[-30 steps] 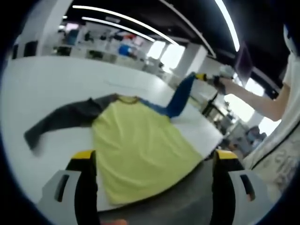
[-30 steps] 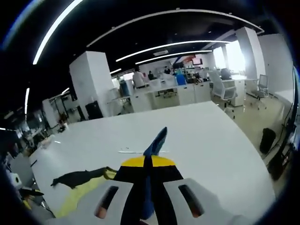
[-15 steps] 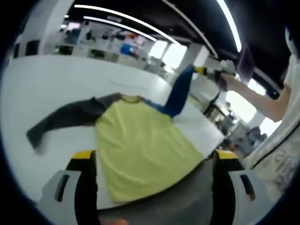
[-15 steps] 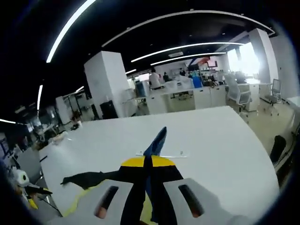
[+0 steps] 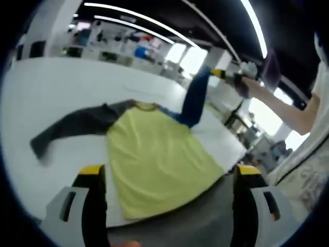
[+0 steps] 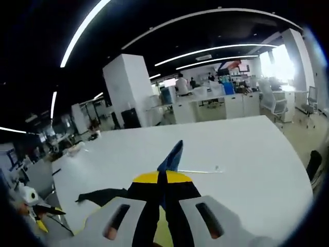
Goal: Fold the garment on the visible template until the final outline fits inside the template.
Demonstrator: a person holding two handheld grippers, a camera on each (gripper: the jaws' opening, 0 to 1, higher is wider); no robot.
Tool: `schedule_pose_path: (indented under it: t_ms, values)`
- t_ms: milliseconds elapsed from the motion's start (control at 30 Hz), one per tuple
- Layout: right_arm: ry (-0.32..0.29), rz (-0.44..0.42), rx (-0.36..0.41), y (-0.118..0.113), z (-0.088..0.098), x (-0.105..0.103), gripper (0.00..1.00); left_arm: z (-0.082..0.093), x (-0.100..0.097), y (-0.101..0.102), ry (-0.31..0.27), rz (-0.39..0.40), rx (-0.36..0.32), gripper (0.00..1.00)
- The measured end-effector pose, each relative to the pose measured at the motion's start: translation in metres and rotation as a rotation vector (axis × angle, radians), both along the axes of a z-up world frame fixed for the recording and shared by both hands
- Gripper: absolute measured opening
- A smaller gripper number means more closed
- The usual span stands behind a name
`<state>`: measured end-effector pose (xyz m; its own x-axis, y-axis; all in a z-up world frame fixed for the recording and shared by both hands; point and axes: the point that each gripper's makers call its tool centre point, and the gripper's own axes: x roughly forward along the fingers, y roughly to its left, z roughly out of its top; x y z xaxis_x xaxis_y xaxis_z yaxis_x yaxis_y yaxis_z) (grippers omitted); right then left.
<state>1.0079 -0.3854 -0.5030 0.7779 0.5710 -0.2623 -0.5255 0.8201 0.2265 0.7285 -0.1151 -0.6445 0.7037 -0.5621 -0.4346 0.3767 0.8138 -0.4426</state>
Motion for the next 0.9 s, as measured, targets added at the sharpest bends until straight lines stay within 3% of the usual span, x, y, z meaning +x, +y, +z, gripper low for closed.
schedule_pose_path:
  t_ms: [467, 900]
  values:
    - [0.017, 0.080, 0.035, 0.055, -0.002, -0.015, 0.02, -0.003, -0.004, 0.004, 0.014, 0.007, -0.005, 0.99]
    - [0.058, 0.143, 0.063, 0.100, -0.019, -0.023, 0.02, -0.008, -0.006, 0.007, 0.034, 0.010, -0.005, 0.99]
